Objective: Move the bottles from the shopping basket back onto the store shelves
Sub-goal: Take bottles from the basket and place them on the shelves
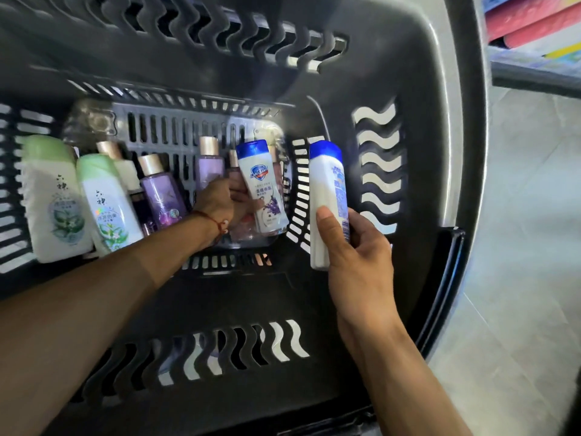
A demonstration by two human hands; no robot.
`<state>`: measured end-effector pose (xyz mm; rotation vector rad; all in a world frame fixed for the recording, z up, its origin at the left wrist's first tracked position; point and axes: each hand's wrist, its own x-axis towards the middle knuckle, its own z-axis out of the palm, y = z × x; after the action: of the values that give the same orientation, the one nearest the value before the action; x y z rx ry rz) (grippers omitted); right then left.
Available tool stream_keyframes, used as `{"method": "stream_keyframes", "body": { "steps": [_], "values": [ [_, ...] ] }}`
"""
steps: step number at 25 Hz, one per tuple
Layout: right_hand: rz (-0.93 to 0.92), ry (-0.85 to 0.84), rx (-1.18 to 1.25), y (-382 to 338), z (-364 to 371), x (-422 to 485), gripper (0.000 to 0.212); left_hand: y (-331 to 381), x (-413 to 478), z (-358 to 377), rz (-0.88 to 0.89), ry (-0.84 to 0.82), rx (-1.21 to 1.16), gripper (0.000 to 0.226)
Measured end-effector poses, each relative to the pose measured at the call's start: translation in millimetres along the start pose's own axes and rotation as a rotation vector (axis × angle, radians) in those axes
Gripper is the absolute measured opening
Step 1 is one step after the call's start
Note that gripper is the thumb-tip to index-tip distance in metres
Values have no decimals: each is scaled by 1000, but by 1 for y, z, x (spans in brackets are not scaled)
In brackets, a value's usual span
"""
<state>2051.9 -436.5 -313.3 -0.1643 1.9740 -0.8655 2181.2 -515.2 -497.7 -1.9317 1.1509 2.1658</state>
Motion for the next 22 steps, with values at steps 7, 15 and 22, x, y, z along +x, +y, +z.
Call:
{"method": "stream_keyframes", "body": {
  "steps": [7, 15, 22],
  "values": [
    [25, 2, 79, 0, -3, -6, 27, 12, -13, 23, 14, 115, 61, 58],
    [8, -7, 96, -3, -1, -8, 22, 2, -18, 9, 5, 60, 171, 51],
    [-7, -18, 97, -14, -2, -14, 21, 2, -58, -13, -33, -61, 24, 52]
  ]
}}
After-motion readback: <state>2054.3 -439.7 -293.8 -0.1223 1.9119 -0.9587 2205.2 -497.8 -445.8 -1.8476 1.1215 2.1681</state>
